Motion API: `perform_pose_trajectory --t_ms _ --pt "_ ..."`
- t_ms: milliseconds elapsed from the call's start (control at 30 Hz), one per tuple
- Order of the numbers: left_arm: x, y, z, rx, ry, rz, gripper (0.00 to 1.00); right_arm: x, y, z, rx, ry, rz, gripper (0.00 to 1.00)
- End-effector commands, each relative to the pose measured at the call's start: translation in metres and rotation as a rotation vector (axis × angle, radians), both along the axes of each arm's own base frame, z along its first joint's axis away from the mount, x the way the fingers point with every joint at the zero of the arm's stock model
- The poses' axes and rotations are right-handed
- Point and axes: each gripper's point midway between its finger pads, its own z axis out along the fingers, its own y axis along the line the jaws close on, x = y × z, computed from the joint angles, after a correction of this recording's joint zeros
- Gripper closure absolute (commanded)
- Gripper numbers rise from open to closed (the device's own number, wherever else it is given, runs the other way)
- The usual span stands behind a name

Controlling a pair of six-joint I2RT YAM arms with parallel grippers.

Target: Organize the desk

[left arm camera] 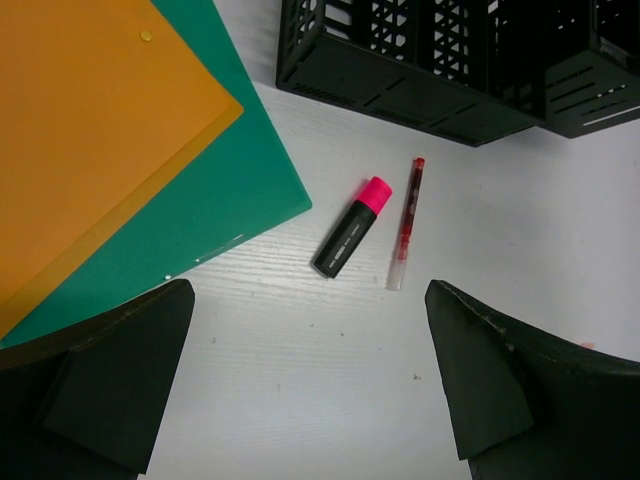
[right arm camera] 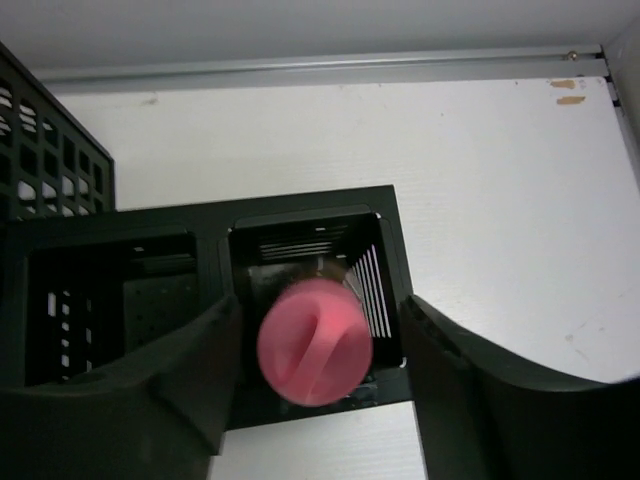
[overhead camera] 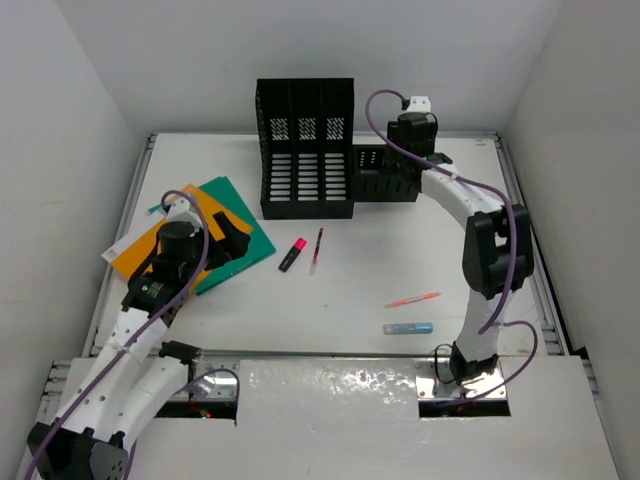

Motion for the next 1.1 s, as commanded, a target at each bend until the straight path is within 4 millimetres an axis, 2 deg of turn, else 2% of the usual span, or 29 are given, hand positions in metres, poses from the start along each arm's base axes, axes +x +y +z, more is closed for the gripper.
perform_pose_trajectory --t_ms 0,33,67,100,233,367,433,500,533,567,600,633,667,700,733,767,800,833,867,900,933,1033,1067 --pt "0.004 -0.001 0.018 -0.023 -0.063 0.009 0.02 0.012 -0.001 0.051 0.033 -0.145 -0.018 0.32" --pt "0.004 -0.001 0.018 -0.027 -0.067 0.01 0.02 0.012 0.0 0.066 0.045 -0.186 -0.009 0.31" --pt "0.004 -0.001 0.018 -0.028 -0.069 0.012 0.02 0.009 0.0 0.066 0.041 -0.192 -0.002 0.27" --pt "0.004 -0.001 0.019 -0.03 -0.071 0.011 0.02 0.009 0.001 0.074 0.045 -0.22 0.005 0.26" --pt "0.003 -0.002 0.019 -0.037 -0.073 0.011 0.02 0.005 0.003 0.101 0.038 -0.264 0.044 0.24" --pt "0.003 -0.004 0.018 -0.045 -0.074 0.003 0.02 -0.014 0.006 0.132 0.052 -0.328 0.087 0.24" --pt "0.003 -0.005 0.018 -0.047 -0.075 -0.003 0.02 -0.022 0.011 0.137 0.053 -0.324 0.128 0.24" --pt "0.004 -0.005 0.019 -0.048 -0.08 -0.005 0.02 -0.038 0.031 0.137 0.066 -0.289 0.235 0.24" --pt "0.004 -0.005 0.018 -0.045 -0.08 -0.007 0.02 -0.045 0.041 0.132 0.06 -0.263 0.283 0.26" --pt "0.004 -0.005 0.017 -0.043 -0.078 -0.008 0.02 -0.056 0.055 0.118 0.069 -0.221 0.351 0.26" --pt "0.005 -0.005 0.016 -0.041 -0.076 -0.005 0.02 -0.076 0.079 0.115 0.068 -0.191 0.42 0.27" --pt "0.005 -0.005 0.013 -0.041 -0.07 -0.004 0.02 -0.09 0.095 0.107 0.052 -0.16 0.471 0.29" --pt "0.007 -0.003 0.011 -0.035 -0.069 0.012 0.02 -0.106 0.109 0.087 0.039 -0.105 0.51 0.29" --pt "0.007 0.0 0.007 -0.032 -0.056 0.033 0.03 -0.133 0.139 0.075 0.059 -0.05 0.563 0.29" --pt "0.007 0.004 0.004 -0.023 -0.048 0.056 0.03 -0.146 0.152 0.064 0.086 -0.013 0.577 0.29" --pt "0.007 0.016 -0.001 0.006 -0.029 0.116 0.03 -0.163 0.16 0.041 0.116 0.047 0.573 0.3" --pt "0.008 0.021 -0.005 0.016 -0.014 0.153 0.03 -0.179 0.177 0.028 0.209 0.088 0.533 0.32" --pt "0.008 0.026 -0.004 0.027 -0.008 0.181 0.03 -0.186 0.181 0.015 0.244 0.119 0.509 0.33" --pt "0.007 0.031 -0.007 0.046 0.008 0.206 0.03 -0.195 0.182 -0.008 0.274 0.167 0.484 0.36" --pt "0.008 0.033 -0.009 0.053 0.02 0.211 0.03 -0.198 0.188 -0.017 0.311 0.177 0.467 0.37" --pt "0.008 0.032 -0.008 0.053 0.021 0.211 0.03 -0.199 0.194 -0.033 0.356 0.213 0.441 0.37" --pt "0.008 0.026 -0.011 0.046 0.035 0.177 0.03 -0.198 0.211 -0.046 0.375 0.251 0.432 0.38" --pt "0.007 0.022 -0.012 0.038 0.038 0.153 0.03 -0.192 0.219 -0.048 0.372 0.254 0.428 0.38"
